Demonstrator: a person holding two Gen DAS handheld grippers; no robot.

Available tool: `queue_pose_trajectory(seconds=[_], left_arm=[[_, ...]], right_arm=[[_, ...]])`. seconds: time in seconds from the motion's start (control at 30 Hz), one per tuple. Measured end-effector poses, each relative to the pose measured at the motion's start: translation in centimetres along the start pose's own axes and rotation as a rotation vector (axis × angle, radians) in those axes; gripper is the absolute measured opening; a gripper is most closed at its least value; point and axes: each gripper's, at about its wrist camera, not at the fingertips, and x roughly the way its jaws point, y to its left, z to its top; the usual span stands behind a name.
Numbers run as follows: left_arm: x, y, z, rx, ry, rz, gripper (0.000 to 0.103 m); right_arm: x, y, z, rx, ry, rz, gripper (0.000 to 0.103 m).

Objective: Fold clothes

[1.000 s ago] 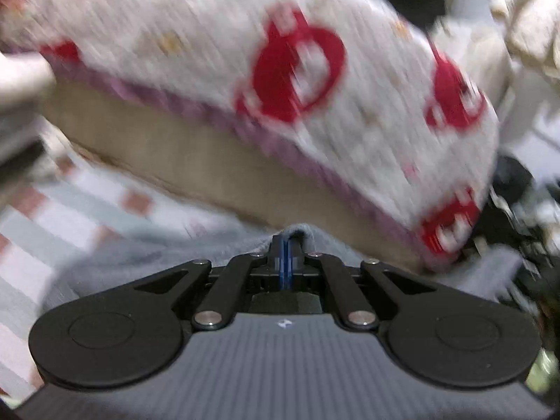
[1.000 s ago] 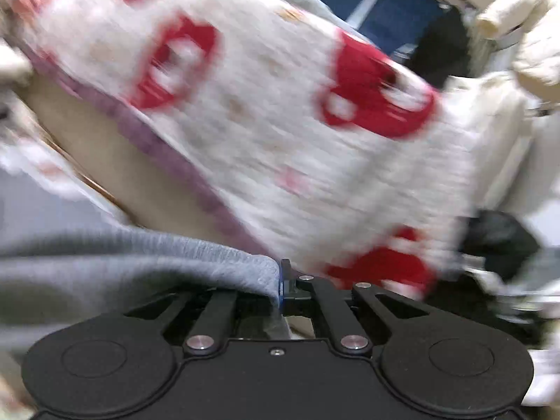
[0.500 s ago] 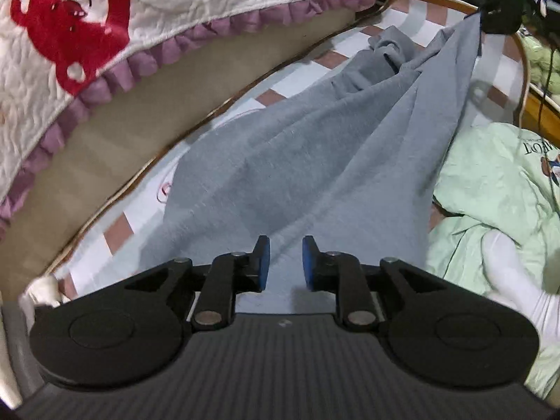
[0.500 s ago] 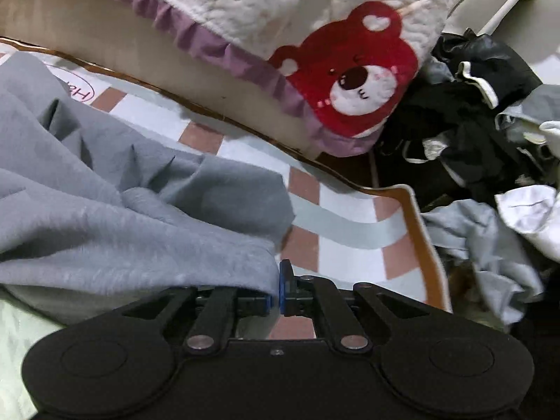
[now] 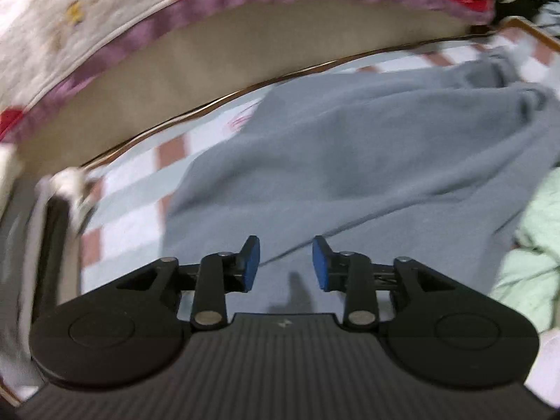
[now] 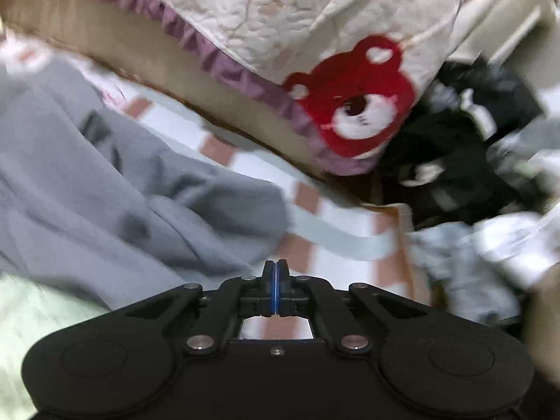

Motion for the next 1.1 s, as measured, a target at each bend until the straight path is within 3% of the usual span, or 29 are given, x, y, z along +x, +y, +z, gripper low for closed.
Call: queue_pose_trajectory(seconds=[0.07, 0.1, 0.13, 0.23, 0.3, 0.37, 0.5, 0.67, 0.77, 0.8, 0.9, 0.93, 0.97, 1.0, 1.07, 1.1], left_arm=[[0.6, 1.1, -1.6, 0.011, 0.008, 0.077, 0.034], [1.1, 2.0, -2.4, 0.003, 0.023, 0.105, 0.034], [1.5, 2.9, -2.9, -0.020, 0.034, 0.119, 0.034], [2.3, 6.0, -3.7, -0.130, 0.045, 0.127, 0.035], [3.1, 7.6, -3.8, -0.224, 0.038, 0.109, 0.045], [4.0, 9.0, -4.0, -0.351, 0.021, 0.060, 0.045], [6.5, 9.7, -4.9, -0.544, -0.026, -0.066, 0.045], [8.0, 7.7, -5.2, -0.513, -0.059, -0.058, 0.047], [7.8, 7.6, -5.5, -0.465, -0.074, -0.059, 0.047], [7.5, 7.6, -5.6, -0.445, -0.082, -0.034, 0.047], [6.3, 7.3, -5.9, -0.396, -0.096, 0.132, 0.048], [5.8, 7.0, -6.0, -0.374, -0.135, 0.179, 0.050], [5.3, 6.8, -6.3, -0.363, -0.186, 0.183, 0.058], [5.2, 6.9, -6.5, -0.371, -0.206, 0.161, 0.064], [5.6, 7.3, -7.0, -0.429, -0.207, 0.099, 0.066], [6.1, 7.8, -7.2, -0.479, -0.190, 0.054, 0.069]], right_arm=[[1.4, -0.3, -1.2, 0.073, -0.016, 0.050, 0.010], [2.1, -0.5, -1.8, 0.109, -0.024, 0.075, 0.025], [2.8, -0.7, -2.4, 0.146, -0.032, 0.100, 0.034], [4.9, -1.1, -4.2, 0.255, -0.056, 0.175, 0.036], [6.3, -1.5, -5.4, 0.328, -0.072, 0.224, 0.036], [7.7, -1.8, -6.6, 0.401, -0.088, 0.274, 0.039], [10.5, -2.5, -9.0, 0.546, -0.120, 0.374, 0.054], [11.5, -4.2, -9.5, 0.581, -0.039, 0.447, 0.062], [12.1, -3.5, -9.7, 0.527, 0.026, 0.375, 0.065], [12.4, -3.4, -9.8, 0.536, 0.039, 0.352, 0.065], [13.4, -3.4, -10.3, 0.586, 0.072, 0.293, 0.067], [13.7, -3.4, -10.5, 0.602, 0.084, 0.273, 0.067], [14.2, -3.3, -11.0, 0.643, 0.083, 0.310, 0.067], [14.7, -3.3, -11.7, 0.692, 0.080, 0.365, 0.053], [15.2, -2.9, -12.6, 0.766, 0.056, 0.465, 0.005], [14.8, -2.7, -12.5, 0.758, 0.020, 0.473, 0.005]])
